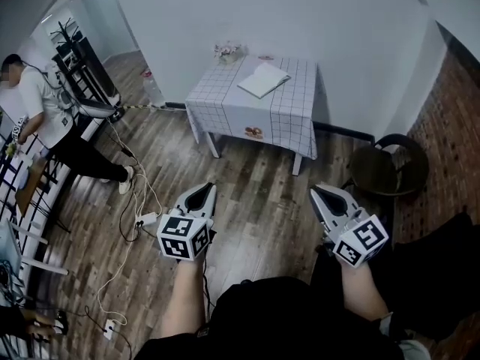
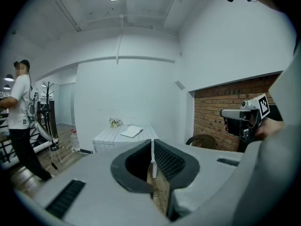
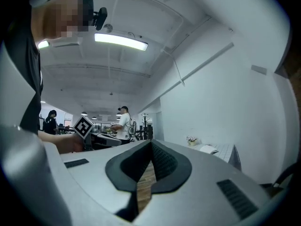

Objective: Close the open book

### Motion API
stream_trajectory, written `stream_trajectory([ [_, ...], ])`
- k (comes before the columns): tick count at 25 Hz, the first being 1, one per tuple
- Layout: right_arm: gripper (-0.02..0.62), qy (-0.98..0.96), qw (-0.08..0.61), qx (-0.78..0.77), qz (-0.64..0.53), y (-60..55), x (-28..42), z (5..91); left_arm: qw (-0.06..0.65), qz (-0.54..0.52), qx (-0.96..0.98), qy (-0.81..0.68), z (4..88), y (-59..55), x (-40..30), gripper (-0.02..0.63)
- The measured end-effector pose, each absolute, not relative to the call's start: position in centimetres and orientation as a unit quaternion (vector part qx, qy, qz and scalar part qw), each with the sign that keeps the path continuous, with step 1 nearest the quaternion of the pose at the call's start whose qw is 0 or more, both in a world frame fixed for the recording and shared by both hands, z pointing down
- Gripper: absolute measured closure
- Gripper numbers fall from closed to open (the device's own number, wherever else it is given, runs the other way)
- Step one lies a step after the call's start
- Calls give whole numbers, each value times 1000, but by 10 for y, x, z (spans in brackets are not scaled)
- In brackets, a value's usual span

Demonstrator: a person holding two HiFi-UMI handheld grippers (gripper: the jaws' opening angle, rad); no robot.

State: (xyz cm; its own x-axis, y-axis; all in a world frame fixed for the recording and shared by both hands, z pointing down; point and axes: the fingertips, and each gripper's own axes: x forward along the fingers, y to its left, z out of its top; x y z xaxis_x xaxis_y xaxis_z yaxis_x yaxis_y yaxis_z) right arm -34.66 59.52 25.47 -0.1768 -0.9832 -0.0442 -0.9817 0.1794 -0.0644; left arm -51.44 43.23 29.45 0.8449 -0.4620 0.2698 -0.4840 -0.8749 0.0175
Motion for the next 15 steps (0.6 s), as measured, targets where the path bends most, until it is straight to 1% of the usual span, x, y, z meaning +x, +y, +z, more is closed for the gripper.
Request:
stream_trajectory([
  [4,592,771,42,-635,-27,614,-331,267,62,127,963,-228,298,447,-482,580],
  [11,592,763,52,-642,-54,618,-300,290,31,144,970,-192,303,454,-426,580],
  [15,592,758,40,-647,-65,602,-283,303,35,141,974,-176,311,429,-393,580],
])
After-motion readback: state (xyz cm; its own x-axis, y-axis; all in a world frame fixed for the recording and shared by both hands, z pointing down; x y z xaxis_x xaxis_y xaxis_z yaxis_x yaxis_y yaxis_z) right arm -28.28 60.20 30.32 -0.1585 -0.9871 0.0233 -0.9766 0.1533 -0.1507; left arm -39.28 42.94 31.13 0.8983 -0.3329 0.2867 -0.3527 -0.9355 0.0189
